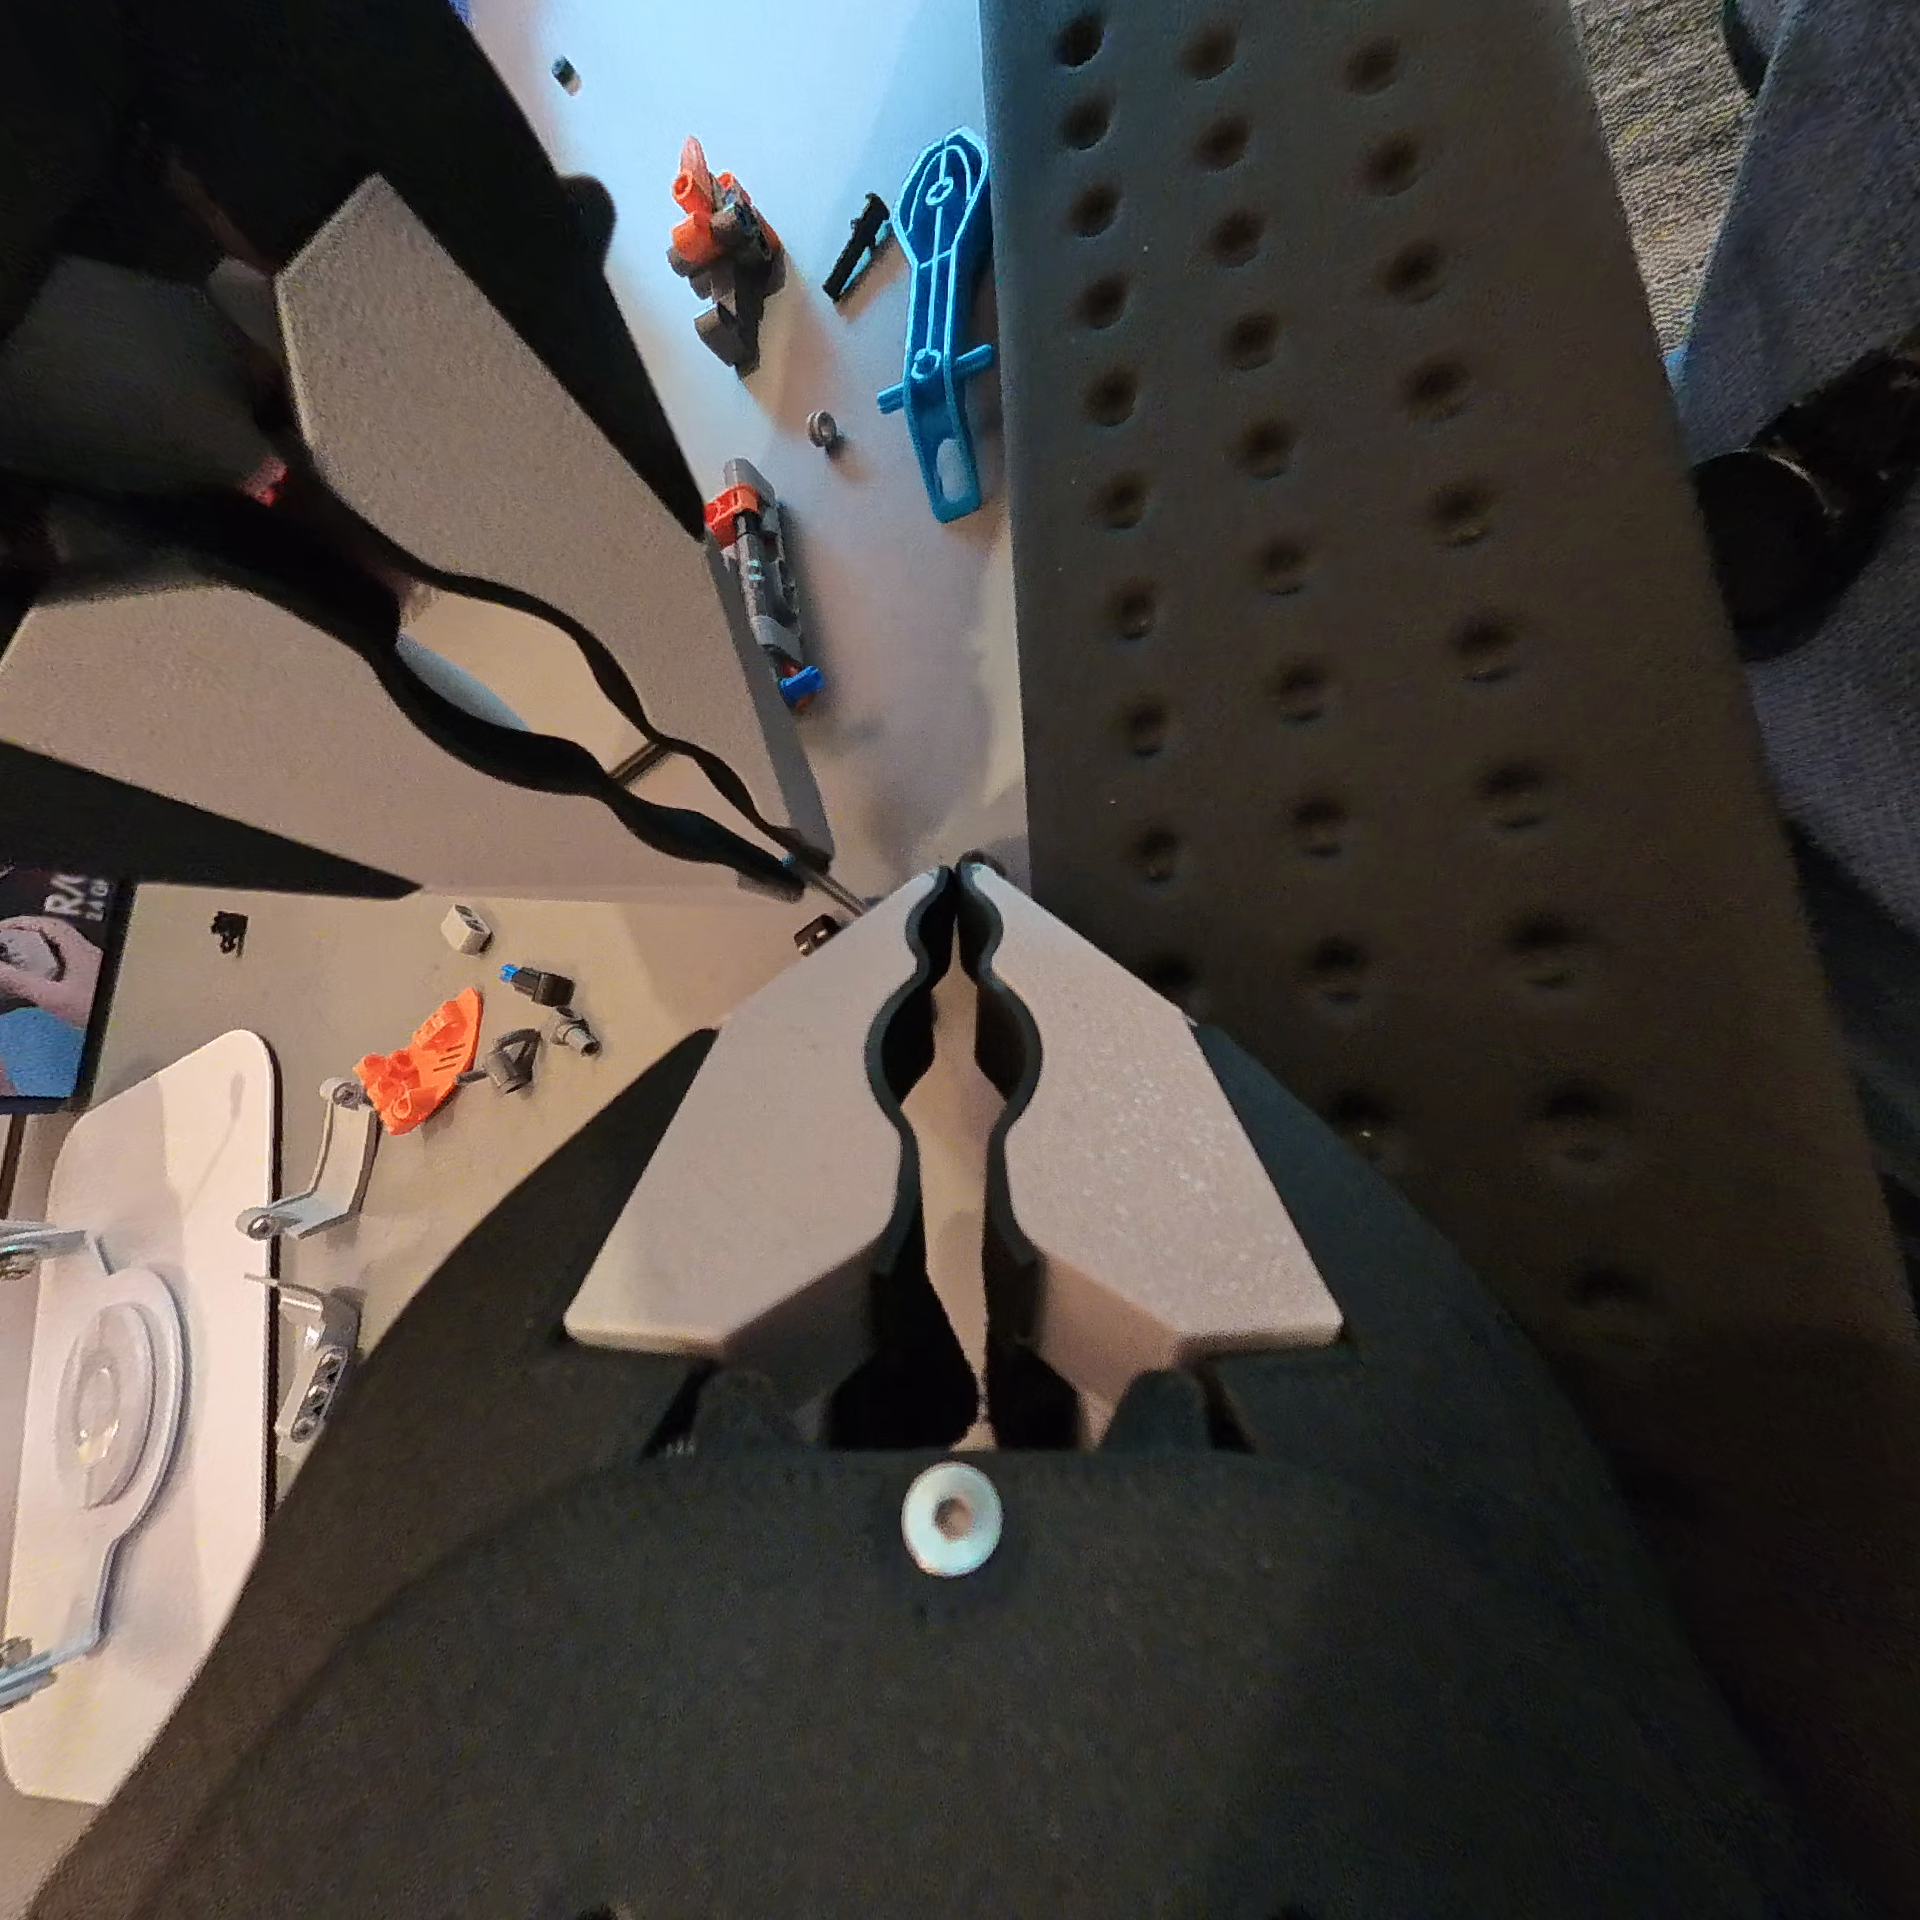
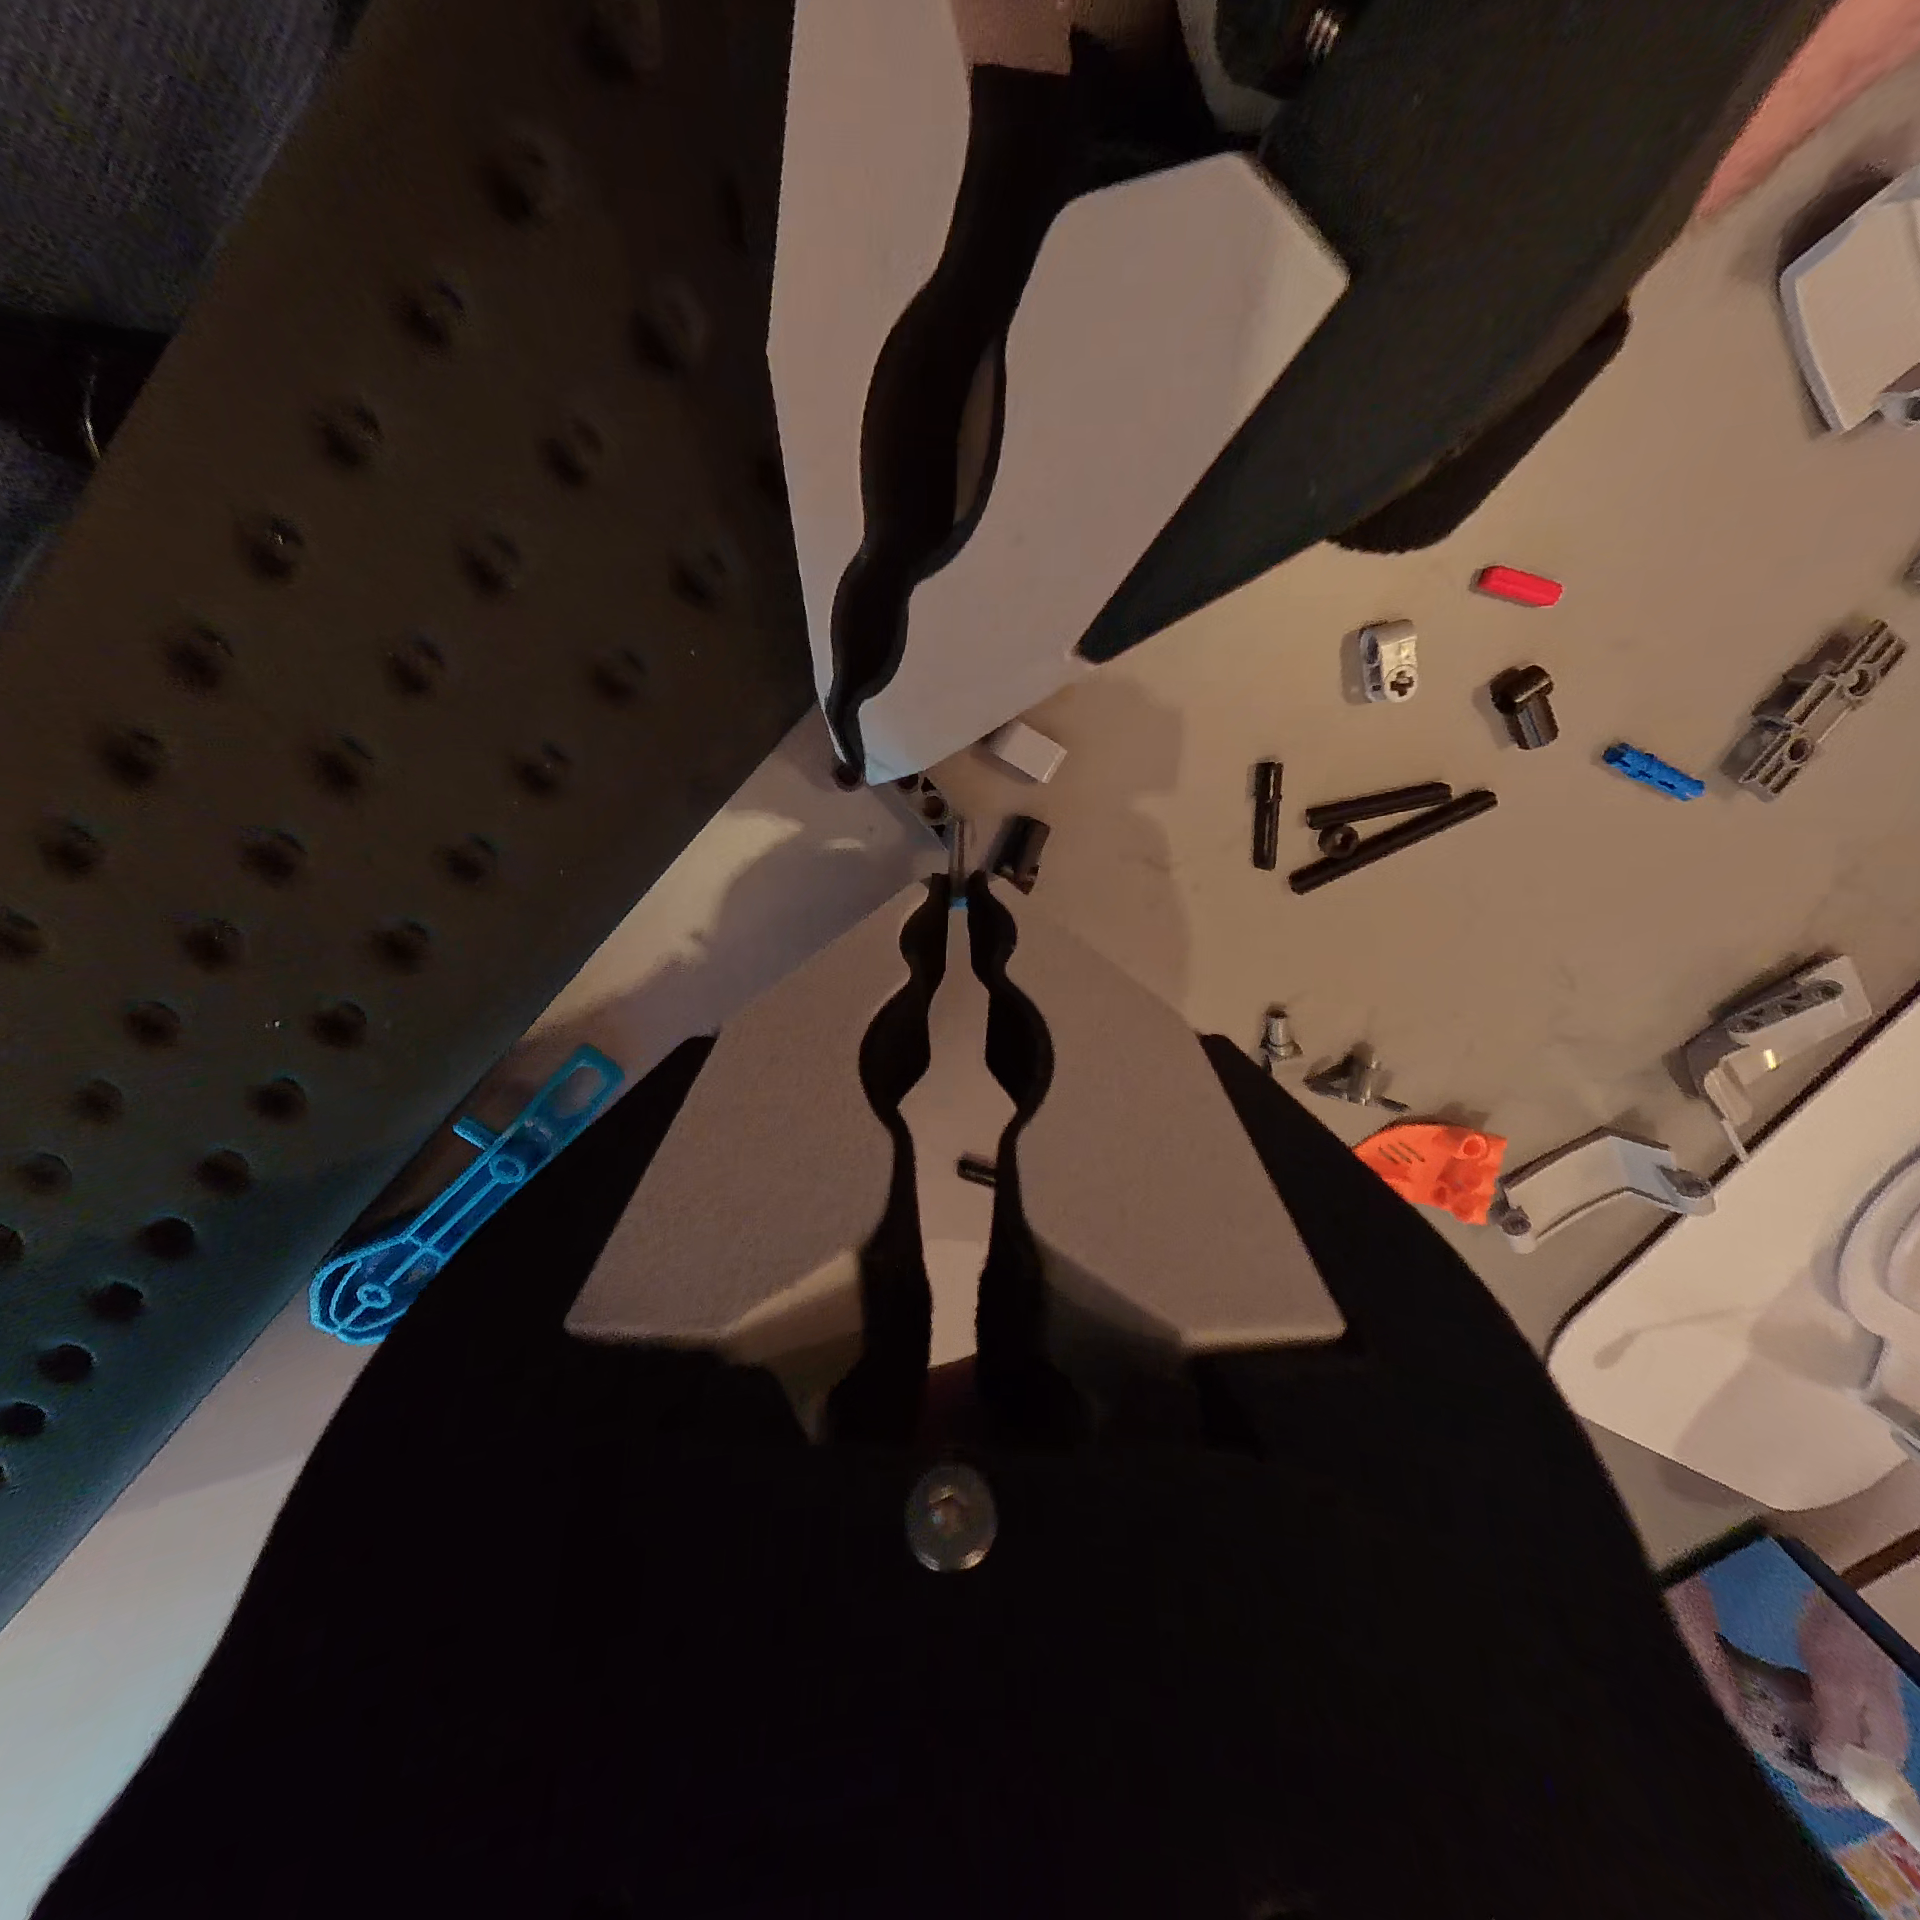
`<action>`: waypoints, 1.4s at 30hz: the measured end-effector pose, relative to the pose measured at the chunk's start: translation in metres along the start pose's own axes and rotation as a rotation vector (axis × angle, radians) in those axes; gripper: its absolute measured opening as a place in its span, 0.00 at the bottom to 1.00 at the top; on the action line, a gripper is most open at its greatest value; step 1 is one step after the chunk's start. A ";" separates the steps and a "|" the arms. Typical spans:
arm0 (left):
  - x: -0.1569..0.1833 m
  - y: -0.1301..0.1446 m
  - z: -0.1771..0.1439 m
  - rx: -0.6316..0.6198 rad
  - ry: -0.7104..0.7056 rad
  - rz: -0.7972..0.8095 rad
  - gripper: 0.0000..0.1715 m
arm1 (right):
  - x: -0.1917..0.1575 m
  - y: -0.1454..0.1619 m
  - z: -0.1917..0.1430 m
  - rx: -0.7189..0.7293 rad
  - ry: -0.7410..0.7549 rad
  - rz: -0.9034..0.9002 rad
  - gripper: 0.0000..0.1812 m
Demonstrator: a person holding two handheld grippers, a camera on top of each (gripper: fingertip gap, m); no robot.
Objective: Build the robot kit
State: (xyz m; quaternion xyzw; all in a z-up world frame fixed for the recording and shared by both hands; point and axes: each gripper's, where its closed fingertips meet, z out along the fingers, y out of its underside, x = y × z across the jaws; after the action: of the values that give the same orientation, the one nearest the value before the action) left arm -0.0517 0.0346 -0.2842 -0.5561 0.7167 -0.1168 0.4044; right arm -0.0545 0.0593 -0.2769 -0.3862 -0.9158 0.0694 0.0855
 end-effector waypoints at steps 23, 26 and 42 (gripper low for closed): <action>-0.004 0.007 0.003 -0.013 -0.024 0.014 0.00 | 0.001 0.008 0.000 -0.197 -0.108 0.023 0.00; -0.004 0.007 0.003 -0.005 -0.018 0.008 0.00 | 0.001 0.008 0.000 -0.218 -0.121 0.041 0.00; -0.006 0.007 0.004 0.010 -0.045 0.012 0.00 | 0.001 0.003 0.002 -0.245 -0.100 0.126 0.00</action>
State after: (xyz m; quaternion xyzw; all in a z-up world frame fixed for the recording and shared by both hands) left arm -0.0532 0.0437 -0.2887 -0.5520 0.7103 -0.1055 0.4239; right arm -0.0534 0.0618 -0.2792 -0.4468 -0.8944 -0.0187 -0.0125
